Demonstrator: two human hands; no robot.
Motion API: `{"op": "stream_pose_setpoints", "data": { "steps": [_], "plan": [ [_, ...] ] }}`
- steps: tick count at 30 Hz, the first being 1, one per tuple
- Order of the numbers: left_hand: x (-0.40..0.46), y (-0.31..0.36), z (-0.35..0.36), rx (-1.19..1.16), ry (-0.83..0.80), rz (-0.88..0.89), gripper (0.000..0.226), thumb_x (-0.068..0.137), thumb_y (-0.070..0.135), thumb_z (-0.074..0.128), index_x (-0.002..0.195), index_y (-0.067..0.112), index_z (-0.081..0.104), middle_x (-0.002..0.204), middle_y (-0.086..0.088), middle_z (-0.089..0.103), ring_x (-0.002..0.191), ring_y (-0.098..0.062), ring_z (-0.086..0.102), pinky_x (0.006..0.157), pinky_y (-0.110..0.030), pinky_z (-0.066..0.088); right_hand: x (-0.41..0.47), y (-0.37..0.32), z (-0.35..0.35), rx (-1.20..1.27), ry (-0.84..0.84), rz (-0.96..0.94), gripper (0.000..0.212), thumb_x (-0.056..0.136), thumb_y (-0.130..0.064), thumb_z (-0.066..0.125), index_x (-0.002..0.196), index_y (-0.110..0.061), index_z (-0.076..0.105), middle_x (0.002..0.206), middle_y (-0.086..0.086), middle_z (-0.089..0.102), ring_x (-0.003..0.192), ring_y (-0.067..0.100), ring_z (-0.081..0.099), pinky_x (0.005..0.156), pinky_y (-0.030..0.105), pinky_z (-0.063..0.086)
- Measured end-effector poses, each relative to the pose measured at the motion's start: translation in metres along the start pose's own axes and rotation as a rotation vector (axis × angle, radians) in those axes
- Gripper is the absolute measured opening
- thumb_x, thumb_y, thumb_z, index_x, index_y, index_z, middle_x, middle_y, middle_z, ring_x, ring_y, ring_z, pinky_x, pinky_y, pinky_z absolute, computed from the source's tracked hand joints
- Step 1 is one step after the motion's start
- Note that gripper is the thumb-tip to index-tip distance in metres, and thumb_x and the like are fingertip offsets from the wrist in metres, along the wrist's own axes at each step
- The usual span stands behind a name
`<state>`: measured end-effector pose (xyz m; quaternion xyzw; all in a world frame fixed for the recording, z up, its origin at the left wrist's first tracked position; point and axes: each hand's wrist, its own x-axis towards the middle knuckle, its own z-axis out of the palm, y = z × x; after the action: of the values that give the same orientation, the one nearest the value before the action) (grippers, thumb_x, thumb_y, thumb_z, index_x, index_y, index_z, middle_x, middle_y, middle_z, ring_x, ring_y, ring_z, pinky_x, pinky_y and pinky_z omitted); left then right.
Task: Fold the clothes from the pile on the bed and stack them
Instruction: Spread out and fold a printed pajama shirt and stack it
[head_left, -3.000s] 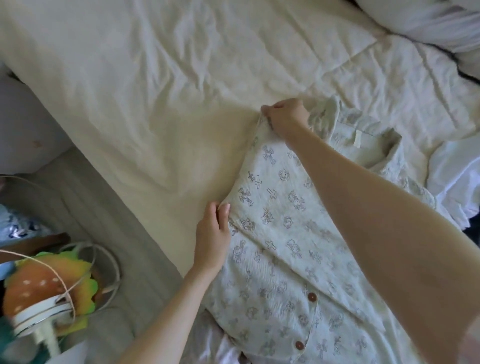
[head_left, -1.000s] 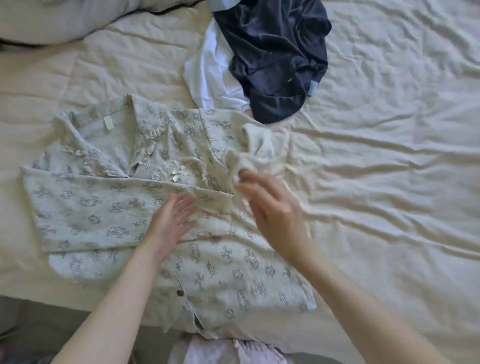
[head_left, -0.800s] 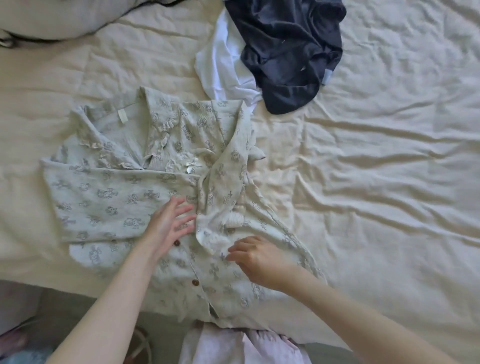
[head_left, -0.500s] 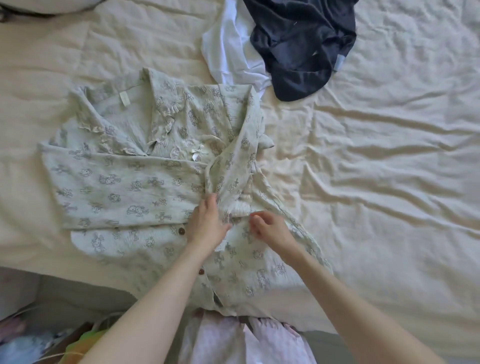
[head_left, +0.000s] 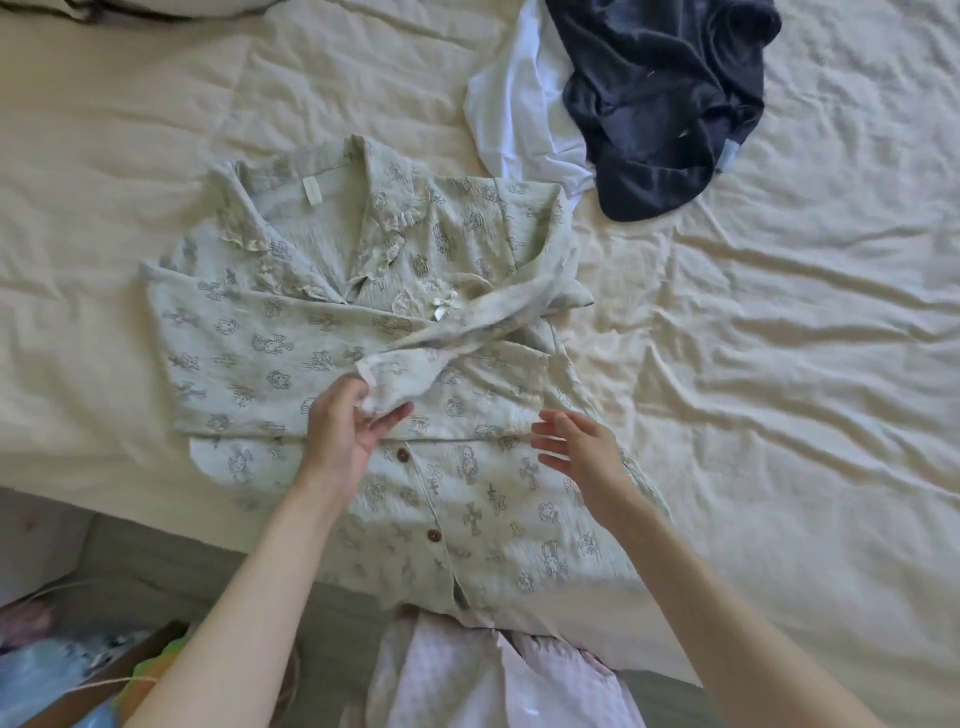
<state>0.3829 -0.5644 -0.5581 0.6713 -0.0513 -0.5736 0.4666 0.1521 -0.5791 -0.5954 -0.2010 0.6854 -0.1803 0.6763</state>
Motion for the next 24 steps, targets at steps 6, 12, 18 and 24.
{"op": "stream_pose_setpoints", "data": {
  "steps": [6,12,18,24],
  "plan": [
    [0.006,0.020,-0.071,-0.342,0.288,-0.145,0.020,0.090,0.007,0.037,0.074,0.009,0.051,0.099,-0.018,0.062,0.077,-0.033,0.068,0.068,-0.041,0.059,0.004,-0.017,0.022,0.092,-0.038,0.022,0.018,0.098,-0.019,0.048,0.103,-0.012,0.064,0.099,0.005,0.068,0.091,0.021,0.067,0.077,0.029,0.055],
    [0.017,-0.006,-0.123,-0.015,0.361,-0.249,0.016,0.094,0.012,0.048,0.092,0.011,0.063,0.095,-0.009,0.066,0.082,-0.021,0.062,0.064,-0.032,0.052,0.030,-0.045,0.054,0.214,-0.021,0.088,0.026,0.099,-0.031,0.046,0.095,-0.007,0.057,0.095,0.006,0.062,0.090,0.018,0.063,0.081,0.032,0.052],
    [0.029,-0.007,-0.137,0.074,0.411,-0.192,0.013,0.094,0.008,0.049,0.094,0.011,0.062,0.092,-0.005,0.067,0.083,-0.017,0.065,0.064,-0.029,0.051,0.055,-0.064,0.070,0.279,0.105,0.183,0.017,0.097,-0.017,0.046,0.086,-0.012,0.058,0.054,-0.002,0.039,0.040,0.008,0.039,0.068,0.032,0.048],
    [0.026,-0.014,-0.150,0.307,0.220,-0.113,0.027,0.089,-0.002,0.057,0.105,0.019,0.060,0.094,0.005,0.066,0.075,-0.005,0.064,0.062,-0.020,0.050,0.060,-0.057,0.079,0.212,0.325,0.167,0.020,0.096,-0.014,0.049,0.115,-0.015,0.047,0.066,0.001,0.045,0.055,0.012,0.045,0.070,0.031,0.053]
  ]
}}
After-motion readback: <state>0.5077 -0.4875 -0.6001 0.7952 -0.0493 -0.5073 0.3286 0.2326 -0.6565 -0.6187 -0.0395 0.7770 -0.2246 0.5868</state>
